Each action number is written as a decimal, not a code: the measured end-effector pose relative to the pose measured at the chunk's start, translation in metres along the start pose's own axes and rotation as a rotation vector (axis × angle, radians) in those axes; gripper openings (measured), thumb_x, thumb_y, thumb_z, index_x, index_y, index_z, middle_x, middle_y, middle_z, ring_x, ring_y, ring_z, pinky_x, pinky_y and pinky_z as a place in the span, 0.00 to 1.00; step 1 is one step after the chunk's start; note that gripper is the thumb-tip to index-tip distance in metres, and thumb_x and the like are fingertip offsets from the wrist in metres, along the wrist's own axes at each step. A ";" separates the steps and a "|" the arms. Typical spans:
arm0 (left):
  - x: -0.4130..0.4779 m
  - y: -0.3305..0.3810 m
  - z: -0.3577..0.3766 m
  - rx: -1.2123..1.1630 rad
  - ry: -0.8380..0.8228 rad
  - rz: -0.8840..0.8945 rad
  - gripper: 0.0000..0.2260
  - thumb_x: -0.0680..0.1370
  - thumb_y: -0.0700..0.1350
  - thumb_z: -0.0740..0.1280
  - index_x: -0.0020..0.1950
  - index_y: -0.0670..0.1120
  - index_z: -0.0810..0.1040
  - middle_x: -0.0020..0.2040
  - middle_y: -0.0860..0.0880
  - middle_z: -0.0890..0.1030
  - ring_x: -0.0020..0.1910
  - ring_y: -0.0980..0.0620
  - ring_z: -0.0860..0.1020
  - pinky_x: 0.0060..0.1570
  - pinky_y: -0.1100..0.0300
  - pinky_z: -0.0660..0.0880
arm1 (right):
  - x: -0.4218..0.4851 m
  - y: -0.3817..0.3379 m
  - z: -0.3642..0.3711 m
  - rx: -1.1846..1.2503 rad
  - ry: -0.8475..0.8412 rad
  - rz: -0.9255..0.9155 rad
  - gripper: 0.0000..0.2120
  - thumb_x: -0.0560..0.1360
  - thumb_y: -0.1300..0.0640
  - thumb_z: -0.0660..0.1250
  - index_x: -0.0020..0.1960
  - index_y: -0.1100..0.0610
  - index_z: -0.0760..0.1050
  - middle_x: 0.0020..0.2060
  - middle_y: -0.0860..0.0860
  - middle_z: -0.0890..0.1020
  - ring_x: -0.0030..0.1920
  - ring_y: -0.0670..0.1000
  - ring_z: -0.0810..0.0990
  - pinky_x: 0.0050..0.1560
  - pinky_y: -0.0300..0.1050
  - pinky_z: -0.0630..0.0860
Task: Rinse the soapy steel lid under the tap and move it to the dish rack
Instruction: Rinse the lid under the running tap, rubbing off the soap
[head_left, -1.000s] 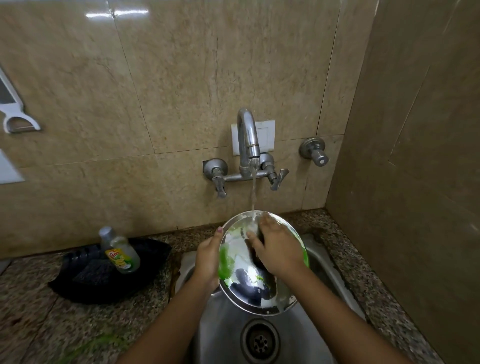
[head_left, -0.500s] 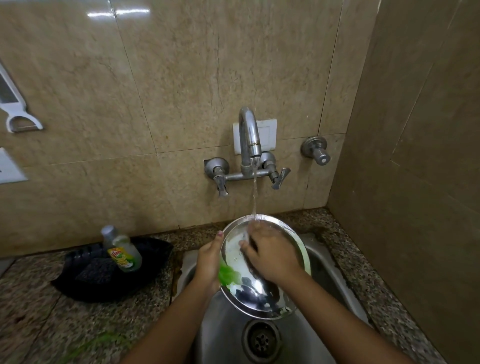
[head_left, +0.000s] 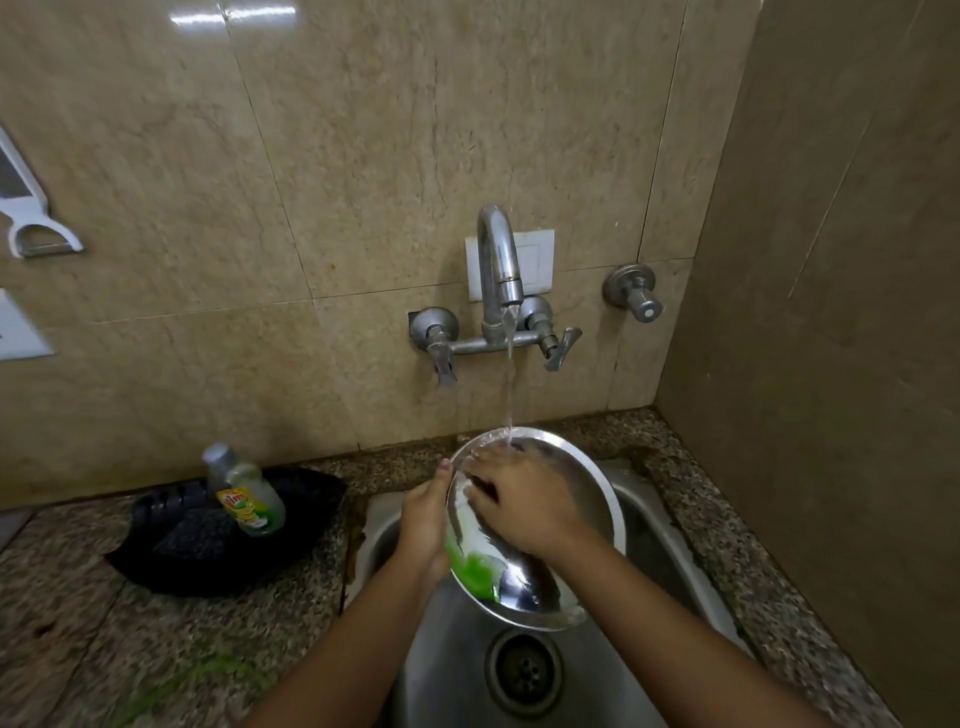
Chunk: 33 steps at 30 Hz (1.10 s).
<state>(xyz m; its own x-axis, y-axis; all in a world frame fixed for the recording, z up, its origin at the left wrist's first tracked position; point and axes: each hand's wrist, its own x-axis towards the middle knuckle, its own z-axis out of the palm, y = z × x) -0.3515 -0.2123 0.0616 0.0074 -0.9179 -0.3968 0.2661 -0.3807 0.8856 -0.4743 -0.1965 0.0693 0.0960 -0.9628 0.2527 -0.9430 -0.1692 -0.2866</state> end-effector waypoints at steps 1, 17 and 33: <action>0.001 0.002 0.001 -0.004 0.011 -0.004 0.14 0.80 0.46 0.62 0.45 0.37 0.80 0.38 0.40 0.83 0.34 0.45 0.82 0.35 0.58 0.78 | -0.001 0.003 -0.004 0.042 0.042 0.038 0.16 0.76 0.44 0.55 0.53 0.48 0.78 0.51 0.47 0.83 0.50 0.49 0.79 0.51 0.49 0.76; 0.004 0.012 0.004 -0.062 0.071 -0.033 0.13 0.80 0.48 0.64 0.47 0.38 0.79 0.44 0.39 0.82 0.41 0.40 0.80 0.47 0.50 0.78 | 0.089 0.064 -0.070 0.534 0.434 0.577 0.06 0.70 0.60 0.73 0.45 0.62 0.80 0.43 0.57 0.85 0.46 0.56 0.83 0.44 0.50 0.78; 0.005 0.013 -0.002 -0.071 0.083 -0.029 0.14 0.80 0.49 0.63 0.44 0.39 0.79 0.42 0.39 0.82 0.40 0.40 0.80 0.44 0.50 0.78 | 0.045 0.037 -0.055 0.565 0.256 0.537 0.21 0.79 0.45 0.58 0.68 0.55 0.66 0.56 0.53 0.80 0.53 0.55 0.79 0.50 0.49 0.75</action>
<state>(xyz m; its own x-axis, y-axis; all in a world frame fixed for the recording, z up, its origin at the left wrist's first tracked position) -0.3464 -0.2216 0.0704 0.0773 -0.8930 -0.4433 0.3349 -0.3955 0.8552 -0.5221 -0.2346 0.1212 -0.4628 -0.8766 0.1320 -0.5304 0.1545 -0.8336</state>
